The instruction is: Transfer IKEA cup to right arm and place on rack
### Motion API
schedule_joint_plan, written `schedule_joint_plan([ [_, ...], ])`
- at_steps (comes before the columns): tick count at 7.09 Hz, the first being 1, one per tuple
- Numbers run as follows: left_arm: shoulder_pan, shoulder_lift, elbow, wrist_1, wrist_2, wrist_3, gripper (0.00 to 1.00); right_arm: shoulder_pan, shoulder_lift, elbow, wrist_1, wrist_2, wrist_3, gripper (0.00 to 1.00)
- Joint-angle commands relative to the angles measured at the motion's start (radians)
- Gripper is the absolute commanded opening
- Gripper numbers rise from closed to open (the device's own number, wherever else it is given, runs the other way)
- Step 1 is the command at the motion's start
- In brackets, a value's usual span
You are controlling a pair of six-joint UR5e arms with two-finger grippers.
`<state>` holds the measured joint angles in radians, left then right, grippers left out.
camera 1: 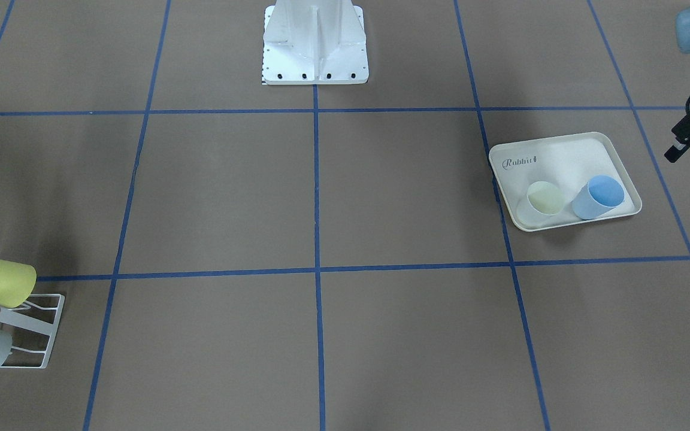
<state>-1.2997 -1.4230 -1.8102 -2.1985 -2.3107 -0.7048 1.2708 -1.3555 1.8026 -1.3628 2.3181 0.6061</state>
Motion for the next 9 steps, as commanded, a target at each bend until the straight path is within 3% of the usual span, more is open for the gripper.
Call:
schedule_joint_plan([
  [1,0.068,-0.011,0.012,0.138,0.002,0.054,1.0,-0.043,-0.047,0.063,0.001,-0.009,0.0,1.0],
  [2,0.113,-0.08,0.012,0.272,0.004,0.056,1.0,-0.044,-0.054,0.067,0.002,-0.011,-0.002,1.0],
  [3,0.14,-0.099,0.023,0.296,0.005,0.057,1.0,-0.044,-0.115,0.104,0.008,-0.013,-0.008,1.0],
  [5,0.168,-0.155,0.11,0.296,0.011,0.056,1.0,-0.044,-0.148,0.127,0.008,-0.014,-0.009,1.0],
  [9,0.203,-0.159,0.17,0.29,0.025,0.057,0.98,-0.047,-0.148,0.123,0.01,-0.014,-0.009,1.0],
])
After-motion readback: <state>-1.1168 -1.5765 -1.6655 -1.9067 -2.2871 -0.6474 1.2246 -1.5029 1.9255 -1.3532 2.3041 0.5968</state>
